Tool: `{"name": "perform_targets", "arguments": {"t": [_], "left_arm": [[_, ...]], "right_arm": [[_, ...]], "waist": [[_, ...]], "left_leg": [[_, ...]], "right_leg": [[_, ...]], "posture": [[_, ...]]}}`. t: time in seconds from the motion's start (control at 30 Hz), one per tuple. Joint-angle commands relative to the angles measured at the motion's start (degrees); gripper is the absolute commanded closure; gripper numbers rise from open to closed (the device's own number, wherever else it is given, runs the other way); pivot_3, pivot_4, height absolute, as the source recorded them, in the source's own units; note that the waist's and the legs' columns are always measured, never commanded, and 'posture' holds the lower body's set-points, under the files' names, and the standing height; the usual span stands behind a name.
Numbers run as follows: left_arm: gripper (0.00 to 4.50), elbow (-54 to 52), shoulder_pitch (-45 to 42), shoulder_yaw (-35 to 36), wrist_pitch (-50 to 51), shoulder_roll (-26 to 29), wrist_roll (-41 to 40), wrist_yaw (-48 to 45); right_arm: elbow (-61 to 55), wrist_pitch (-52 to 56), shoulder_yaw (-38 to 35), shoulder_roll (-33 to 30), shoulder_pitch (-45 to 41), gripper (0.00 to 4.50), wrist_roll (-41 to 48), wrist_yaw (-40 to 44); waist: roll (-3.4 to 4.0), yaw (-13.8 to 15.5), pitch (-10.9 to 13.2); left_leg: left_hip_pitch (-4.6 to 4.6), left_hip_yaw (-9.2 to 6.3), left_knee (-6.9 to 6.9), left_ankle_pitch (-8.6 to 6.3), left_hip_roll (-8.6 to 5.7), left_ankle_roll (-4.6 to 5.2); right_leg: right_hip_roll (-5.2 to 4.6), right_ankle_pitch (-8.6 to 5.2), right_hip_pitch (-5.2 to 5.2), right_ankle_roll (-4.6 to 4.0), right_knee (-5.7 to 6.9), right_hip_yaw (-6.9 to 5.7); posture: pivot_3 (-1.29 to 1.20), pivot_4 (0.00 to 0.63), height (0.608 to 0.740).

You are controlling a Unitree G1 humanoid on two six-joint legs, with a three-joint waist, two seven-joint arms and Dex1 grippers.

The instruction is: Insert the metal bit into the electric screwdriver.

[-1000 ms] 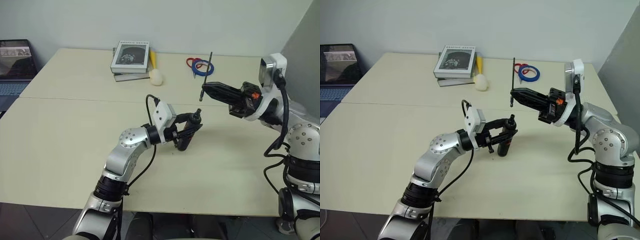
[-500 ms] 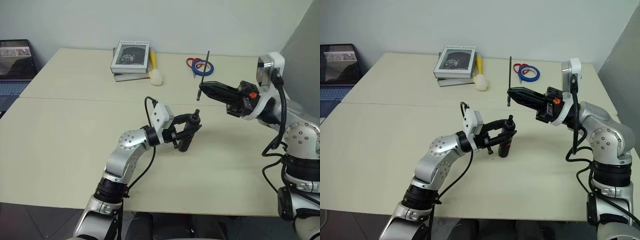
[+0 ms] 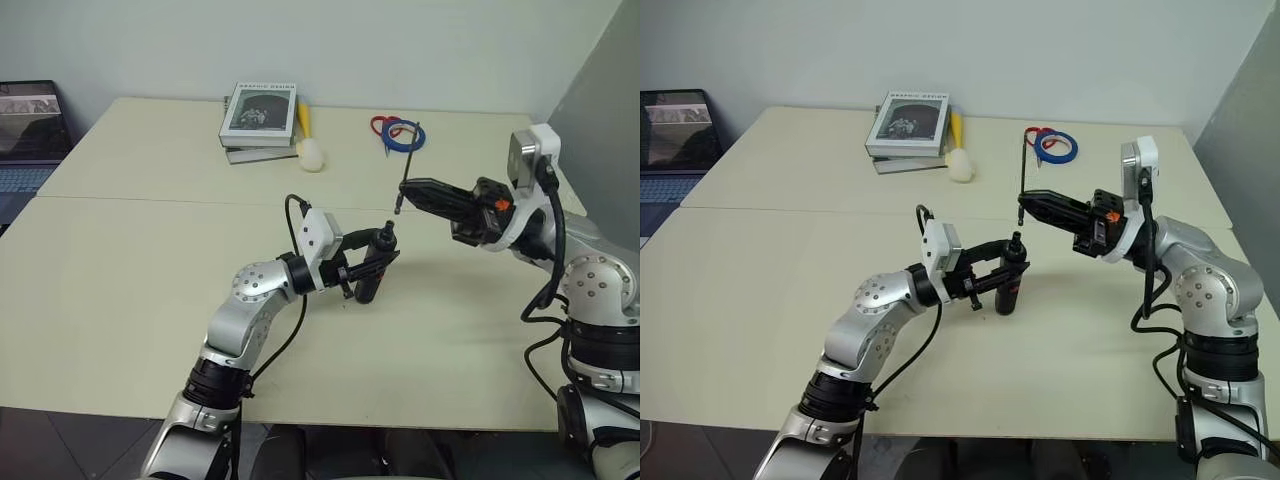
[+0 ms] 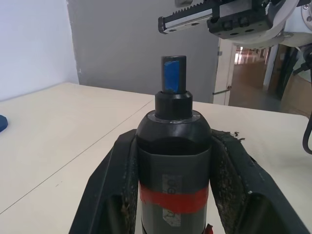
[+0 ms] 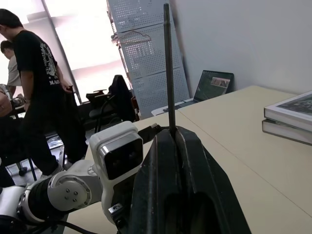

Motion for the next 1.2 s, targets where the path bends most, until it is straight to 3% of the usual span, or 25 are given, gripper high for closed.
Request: {"name": "perform_targets", "arguments": {"t": [0.03, 0.17, 0.53, 1.2], "left_arm": [[2.86, -0.71, 0.04, 0.17, 0.15, 1.15, -0.32, -1.29], [2.86, -0.74, -0.12, 0.12, 0.11, 1.93, -0.19, -2.02], [2.86, 0.14, -0.85, 0.66, 0.27, 3.41, -0.24, -3.4], [2.86, 0.09, -0.92, 0.82, 0.58, 3.94, -0.54, -3.04]], "right_arm": [[-0.32, -2.09, 0.11, -0.1, -0.78, 4.5, -0.73, 0.83], [0.54, -3.53, 0.44, -0.26, -0.94, 4.5, -1.45, 1.53], [4.27, -8.04, 3.78, -4.17, -3.55, 4.5, -4.87, 14.37], [8.57, -12.16, 4.82, -1.21, -6.12, 4.5, -7.75, 15.24]], "waist": [[0.0, 0.0, 0.0], [0.0, -0.02, 0.0], [0.0, -0.09, 0.0], [0.01, -0.42, 0.0]], "left_leg": [[0.0, 0.0, 0.0, 0.0, 0.0, 0.0], [0.0, 0.0, 0.0, 0.0, 0.0, 0.0], [0.01, 0.01, 0.0, 0.0, 0.01, 0.0], [0.02, 0.0, -0.01, 0.0, 0.02, 0.0]], "right_leg": [[0.0, 0.0, 0.0, 0.0, 0.0, 0.0], [0.0, 0.0, 0.0, 0.0, 0.0, 0.0], [0.0, 0.0, 0.0, 0.0, 0.0, 0.0], [0.01, 0.0, 0.0, 0.0, 0.0, 0.0]], "posture": [[0.0, 0.15, 0.74], [0.0, 0.15, 0.74], [0.0, 0.15, 0.74], [0.0, 0.15, 0.74]]}}
